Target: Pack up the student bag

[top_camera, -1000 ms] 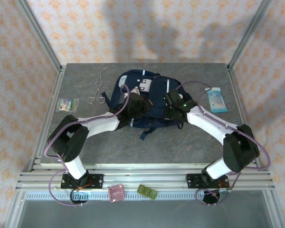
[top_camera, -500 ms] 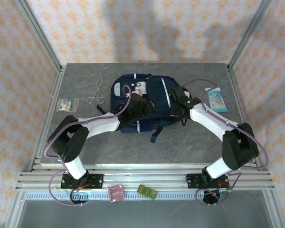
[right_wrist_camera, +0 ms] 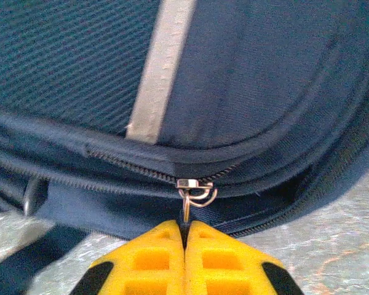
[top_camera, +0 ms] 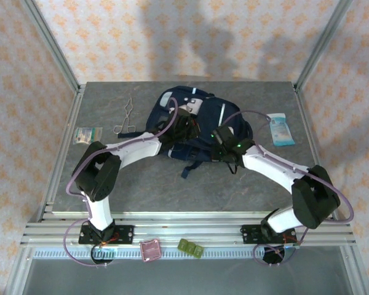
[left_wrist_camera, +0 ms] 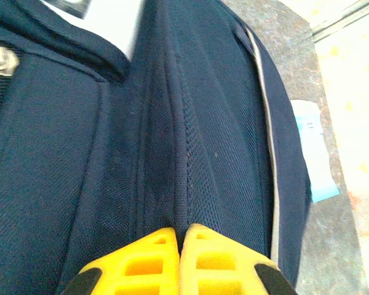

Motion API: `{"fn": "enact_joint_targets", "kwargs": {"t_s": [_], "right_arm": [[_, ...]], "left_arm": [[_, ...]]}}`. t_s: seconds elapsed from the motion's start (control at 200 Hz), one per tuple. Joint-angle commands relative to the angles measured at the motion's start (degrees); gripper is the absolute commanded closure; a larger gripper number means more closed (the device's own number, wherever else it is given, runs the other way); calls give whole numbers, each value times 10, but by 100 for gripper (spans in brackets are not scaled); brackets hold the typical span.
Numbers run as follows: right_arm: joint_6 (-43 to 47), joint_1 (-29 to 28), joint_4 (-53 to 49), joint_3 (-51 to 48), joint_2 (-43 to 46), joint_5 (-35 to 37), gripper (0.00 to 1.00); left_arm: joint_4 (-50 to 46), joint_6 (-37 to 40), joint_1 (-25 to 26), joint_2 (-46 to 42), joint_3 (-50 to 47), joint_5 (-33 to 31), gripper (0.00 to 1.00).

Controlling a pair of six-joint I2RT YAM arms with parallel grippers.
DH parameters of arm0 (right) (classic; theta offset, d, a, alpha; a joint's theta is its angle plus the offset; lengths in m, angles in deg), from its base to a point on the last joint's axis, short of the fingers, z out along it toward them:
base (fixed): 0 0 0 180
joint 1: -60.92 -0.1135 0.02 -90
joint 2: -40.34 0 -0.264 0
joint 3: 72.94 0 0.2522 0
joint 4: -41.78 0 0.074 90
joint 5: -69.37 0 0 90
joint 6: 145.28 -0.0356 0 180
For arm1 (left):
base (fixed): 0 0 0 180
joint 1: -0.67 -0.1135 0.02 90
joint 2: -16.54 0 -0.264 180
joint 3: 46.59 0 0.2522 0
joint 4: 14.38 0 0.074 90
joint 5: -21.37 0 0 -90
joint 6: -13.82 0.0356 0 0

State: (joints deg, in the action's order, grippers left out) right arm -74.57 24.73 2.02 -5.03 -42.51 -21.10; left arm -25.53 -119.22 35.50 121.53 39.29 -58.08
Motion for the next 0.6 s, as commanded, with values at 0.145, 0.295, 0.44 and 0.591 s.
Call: {"fn": "enact_joint_targets", "kwargs": {"t_s": [0.145,0.295,0.44,0.591], "right_arm": [[-32,-52,55,43,-45,-115,100],[-44,-52,81,62,-63,-117,100],[-44,-52,86,58,-66,-115,100],[-51,-52,99,47,-63,-124,100]], "left_arm": [[21,77,-38,11,83,-57,100],[19,70,-41,-37,31,-53,62],[51,15,-38,-103,-77,-22,50],[106,-49,-6,-133,-170,-1,48]]}}
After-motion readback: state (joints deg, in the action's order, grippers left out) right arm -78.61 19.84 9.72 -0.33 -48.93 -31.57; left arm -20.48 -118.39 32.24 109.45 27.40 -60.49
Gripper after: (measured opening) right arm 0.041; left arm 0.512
